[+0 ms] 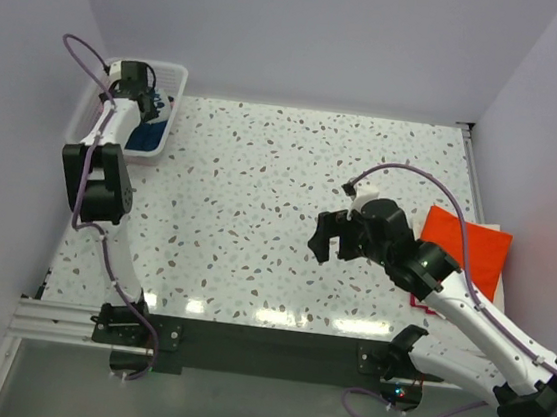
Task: Fold and stack the t-shirts
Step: Grab the tshirt from the pile
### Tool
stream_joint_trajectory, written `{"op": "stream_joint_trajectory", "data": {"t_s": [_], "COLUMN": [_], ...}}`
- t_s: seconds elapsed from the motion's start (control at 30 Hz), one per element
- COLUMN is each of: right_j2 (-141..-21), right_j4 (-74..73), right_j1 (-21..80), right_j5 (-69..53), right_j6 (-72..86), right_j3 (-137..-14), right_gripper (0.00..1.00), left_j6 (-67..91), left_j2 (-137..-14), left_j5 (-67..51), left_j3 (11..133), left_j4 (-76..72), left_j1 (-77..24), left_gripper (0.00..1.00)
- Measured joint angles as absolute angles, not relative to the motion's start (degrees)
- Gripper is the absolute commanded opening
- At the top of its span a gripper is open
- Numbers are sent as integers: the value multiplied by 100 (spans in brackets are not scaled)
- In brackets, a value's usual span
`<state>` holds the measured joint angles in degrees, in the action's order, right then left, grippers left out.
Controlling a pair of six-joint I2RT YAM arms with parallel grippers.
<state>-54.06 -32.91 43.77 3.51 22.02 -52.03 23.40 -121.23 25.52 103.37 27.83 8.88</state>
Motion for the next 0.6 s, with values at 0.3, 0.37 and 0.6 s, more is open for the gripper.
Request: {"op": "stream_joint_trajectory", "data": {"t_s": [0.3, 0.37, 0.6], "right_j2": [-5411, -5426, -5472], "right_j4": [-3256, -3251, -3251], "right_j1": [4377, 4375, 4377], "right_j5": [276, 239, 198], "right_j6": [2200, 2202, 2200], "right_j3": [-5107, -5107, -5107], "right_gripper": [99, 99, 99], "left_j6": [2375, 2414, 2515], "left_j2": [-12840, -12884, -12901], "left_j5": [2355, 2244, 1975], "left_j3": [10672, 10674, 10674], "left_j4": [2864, 2812, 2731], "left_j1": [993, 1039, 1155], "left_gripper": [65, 58, 20]}}
